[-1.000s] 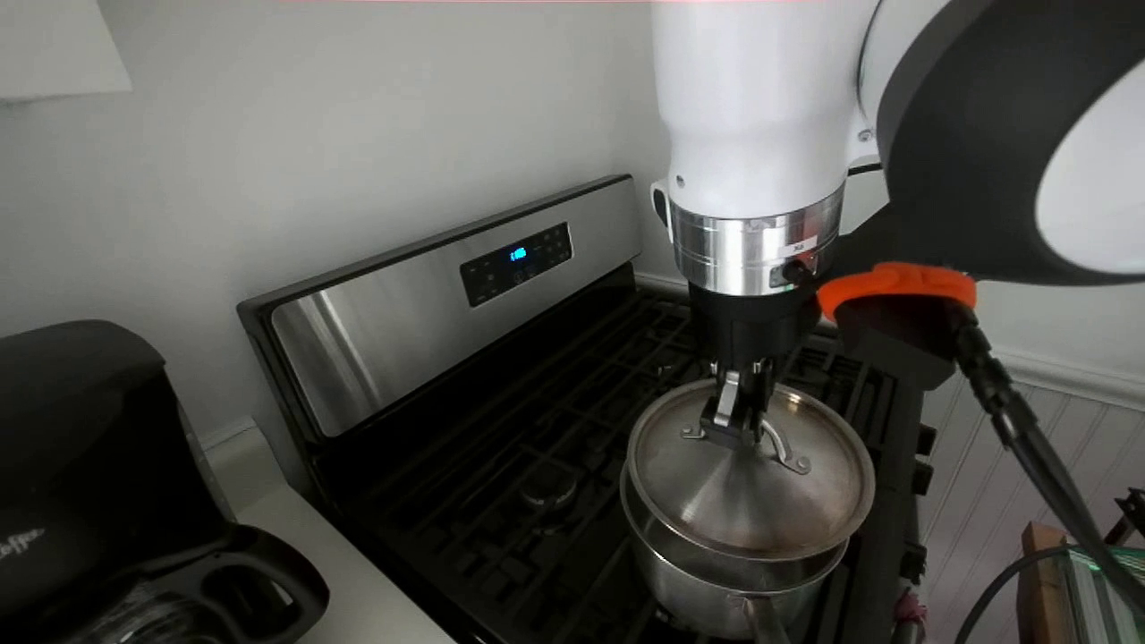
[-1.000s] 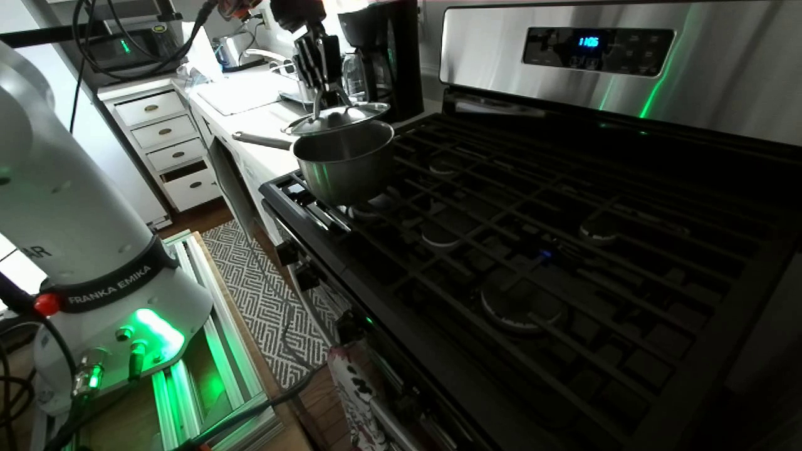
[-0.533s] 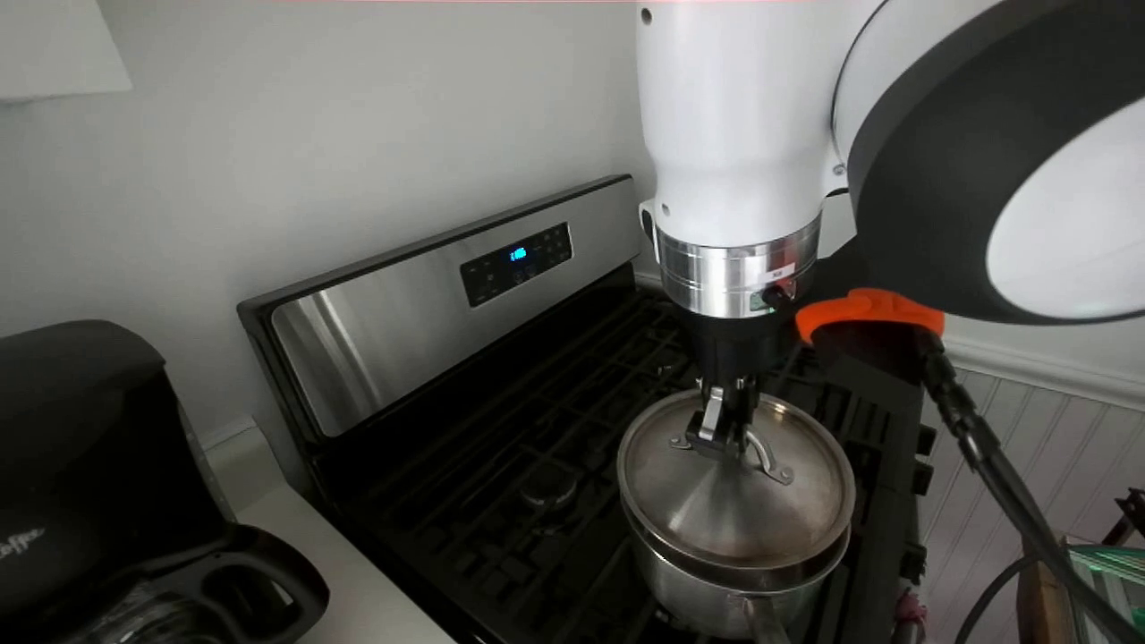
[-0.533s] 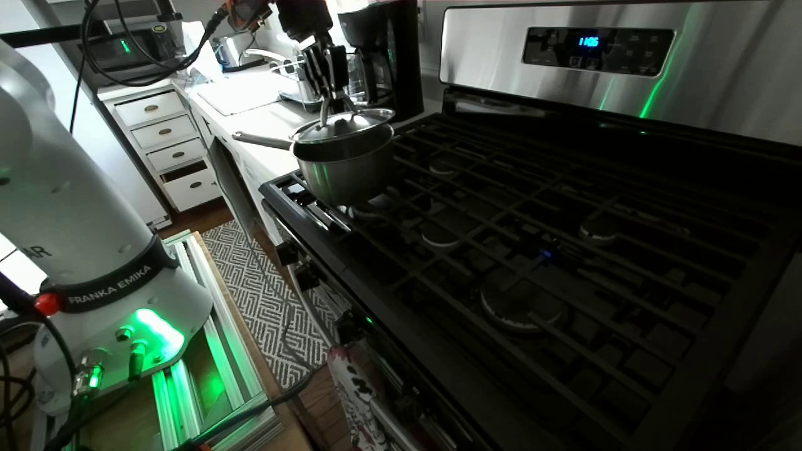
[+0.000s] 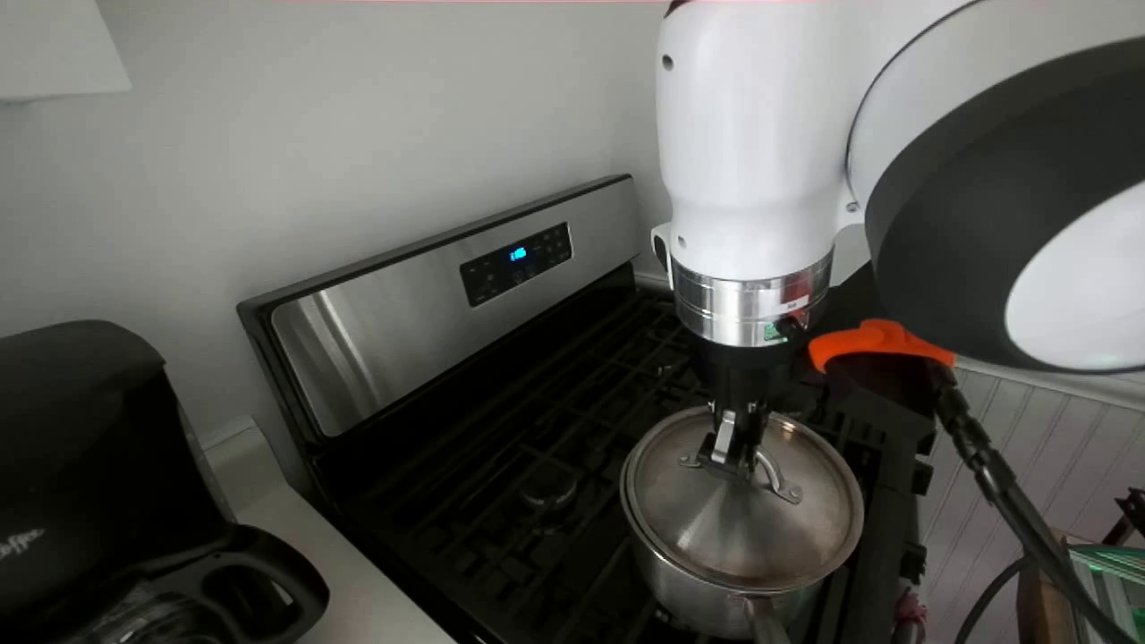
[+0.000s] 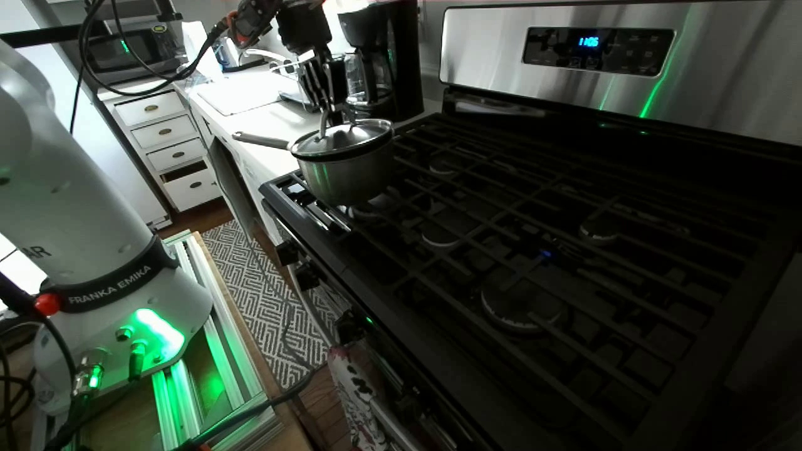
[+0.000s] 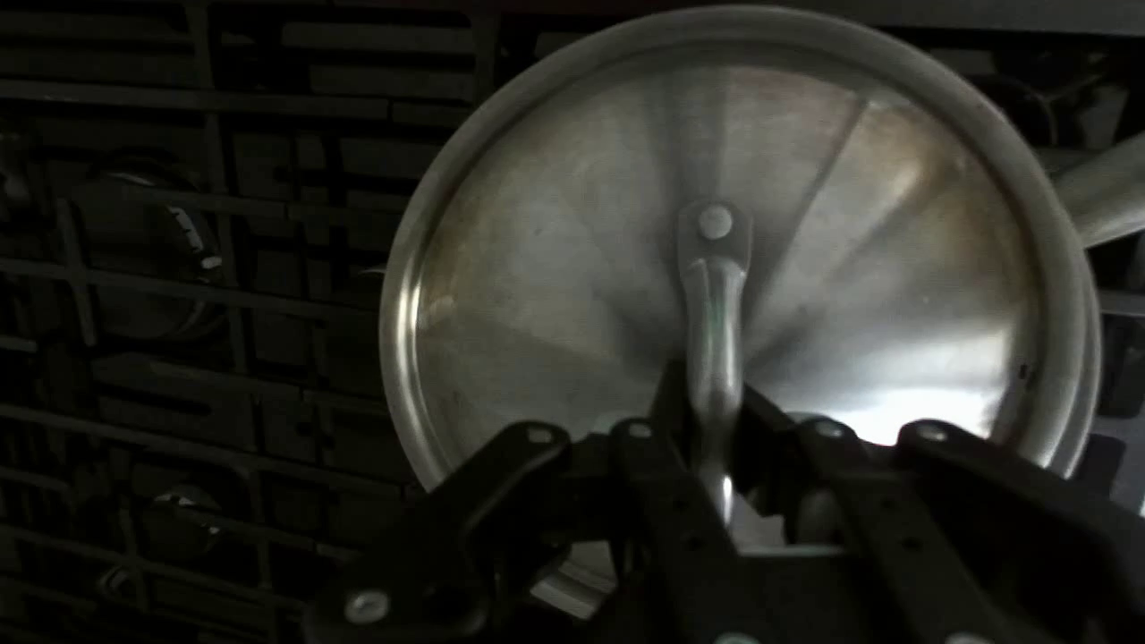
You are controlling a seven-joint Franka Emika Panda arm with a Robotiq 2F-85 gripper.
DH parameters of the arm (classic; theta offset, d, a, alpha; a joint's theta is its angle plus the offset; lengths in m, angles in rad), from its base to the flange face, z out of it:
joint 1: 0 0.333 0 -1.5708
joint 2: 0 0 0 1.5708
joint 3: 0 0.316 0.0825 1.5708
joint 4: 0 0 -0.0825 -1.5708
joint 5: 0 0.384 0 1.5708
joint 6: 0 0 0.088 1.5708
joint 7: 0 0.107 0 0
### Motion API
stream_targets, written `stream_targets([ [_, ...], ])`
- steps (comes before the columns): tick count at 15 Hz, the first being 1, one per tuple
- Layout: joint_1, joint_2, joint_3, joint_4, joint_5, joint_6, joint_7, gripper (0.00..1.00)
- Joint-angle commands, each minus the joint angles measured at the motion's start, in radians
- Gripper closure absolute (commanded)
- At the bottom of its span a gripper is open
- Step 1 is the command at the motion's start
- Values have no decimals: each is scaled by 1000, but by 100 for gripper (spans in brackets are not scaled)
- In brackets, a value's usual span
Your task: Move the pot to the left, then put the lid on the pot
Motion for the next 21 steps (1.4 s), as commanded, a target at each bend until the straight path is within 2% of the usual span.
stream_targets([
  [1, -4, -21, -13, -35, -4, 51, 5, 98],
  [11, 9, -16, -60, -46, 70, 119, -57, 98],
  [15, 12, -11, -68, -39, 97, 103, -102, 98],
  [21, 5, -3, -58, -23, 73, 67, -125, 98],
])
